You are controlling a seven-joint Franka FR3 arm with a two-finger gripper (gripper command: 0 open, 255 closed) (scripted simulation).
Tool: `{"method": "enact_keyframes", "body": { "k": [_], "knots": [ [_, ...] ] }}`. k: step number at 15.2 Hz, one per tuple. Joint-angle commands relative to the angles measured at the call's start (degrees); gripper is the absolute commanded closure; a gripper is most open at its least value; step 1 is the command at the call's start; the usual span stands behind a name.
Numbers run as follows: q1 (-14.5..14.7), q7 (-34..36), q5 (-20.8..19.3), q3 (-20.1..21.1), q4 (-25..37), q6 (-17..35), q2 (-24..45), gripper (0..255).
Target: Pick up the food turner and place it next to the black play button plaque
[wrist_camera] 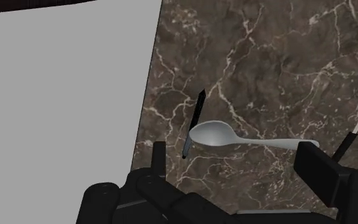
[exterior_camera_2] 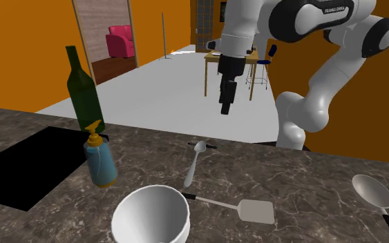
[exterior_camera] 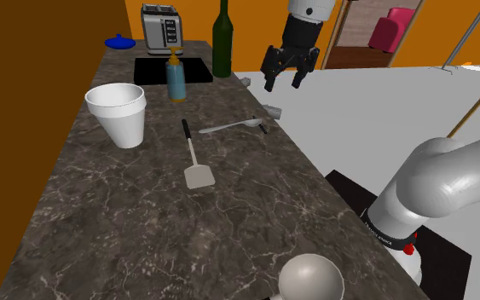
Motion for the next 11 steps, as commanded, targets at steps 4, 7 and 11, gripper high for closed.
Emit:
{"method": "enact_keyframes", "body": {
  "k": [4, 7, 11],
  "knots": [
    [0.1, 9.6, 1.1, 7.1, 2.9, 3.9, 7.1, 0],
    [-0.2, 15.4, 0.7, 11.2, 5.6, 5.9, 12.1, 0],
    [-0.9, 23.6, -1.5, 16.6, 10.3, 8.1, 19.9, 0]
  ]
}}
